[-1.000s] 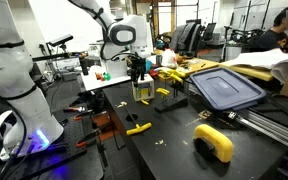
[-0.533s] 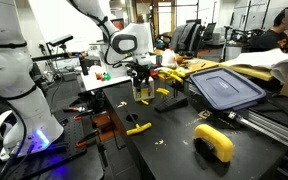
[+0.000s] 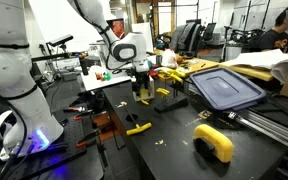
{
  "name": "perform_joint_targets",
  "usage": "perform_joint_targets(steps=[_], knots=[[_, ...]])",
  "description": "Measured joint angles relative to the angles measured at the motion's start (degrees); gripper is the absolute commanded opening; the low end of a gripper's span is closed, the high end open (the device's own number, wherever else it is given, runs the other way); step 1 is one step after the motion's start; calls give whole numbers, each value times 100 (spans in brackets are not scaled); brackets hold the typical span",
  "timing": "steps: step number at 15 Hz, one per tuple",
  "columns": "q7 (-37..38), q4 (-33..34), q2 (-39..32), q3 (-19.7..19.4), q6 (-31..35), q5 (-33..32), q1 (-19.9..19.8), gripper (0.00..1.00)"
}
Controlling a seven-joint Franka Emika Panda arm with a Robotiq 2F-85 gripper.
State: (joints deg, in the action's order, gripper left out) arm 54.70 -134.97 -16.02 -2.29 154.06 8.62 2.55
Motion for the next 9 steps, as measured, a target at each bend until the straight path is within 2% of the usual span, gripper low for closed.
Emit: perform_joint_targets(steps=[5,9], knots=[[438,137,-480,-206,162,-86,315,100],[685,448,-878,-365,192,-63,379,100]])
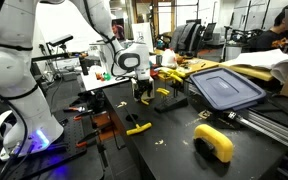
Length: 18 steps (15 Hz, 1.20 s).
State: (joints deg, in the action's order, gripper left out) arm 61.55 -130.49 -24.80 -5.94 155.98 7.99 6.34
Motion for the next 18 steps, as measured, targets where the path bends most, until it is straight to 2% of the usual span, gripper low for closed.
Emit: perform_joint_targets(steps=[7,18], knots=[[203,532,-442,-20,-2,47,5,100],[203,715,-670,-41,-123,147,-5,100]])
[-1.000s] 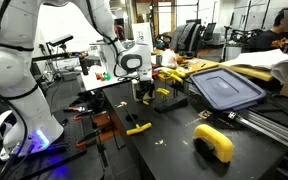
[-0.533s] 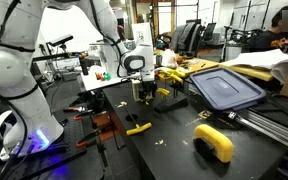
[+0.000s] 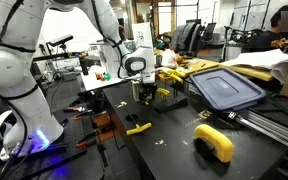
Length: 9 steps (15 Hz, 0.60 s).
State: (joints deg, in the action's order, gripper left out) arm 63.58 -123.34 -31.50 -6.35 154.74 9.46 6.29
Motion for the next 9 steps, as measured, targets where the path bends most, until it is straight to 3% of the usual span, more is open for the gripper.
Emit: perform_joint_targets(steps=[9], knots=[[5,133,-121,0,-93,32,1,100]])
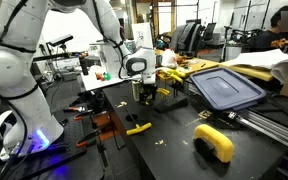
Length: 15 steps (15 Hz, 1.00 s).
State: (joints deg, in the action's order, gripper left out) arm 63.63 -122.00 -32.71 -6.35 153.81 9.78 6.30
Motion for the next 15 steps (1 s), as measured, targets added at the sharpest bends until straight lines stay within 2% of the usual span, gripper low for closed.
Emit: perform_joint_targets(steps=[7,8,9,10,15], knots=[[193,57,-99,7,-127,69,24,100],[211,76,-113,13,-160,69,27,75],[219,92,-125,22,-198,69,27,74],[220,108,-137,33,-232,69,27,68],[220,196,-161,77,-267,102,27,29]])
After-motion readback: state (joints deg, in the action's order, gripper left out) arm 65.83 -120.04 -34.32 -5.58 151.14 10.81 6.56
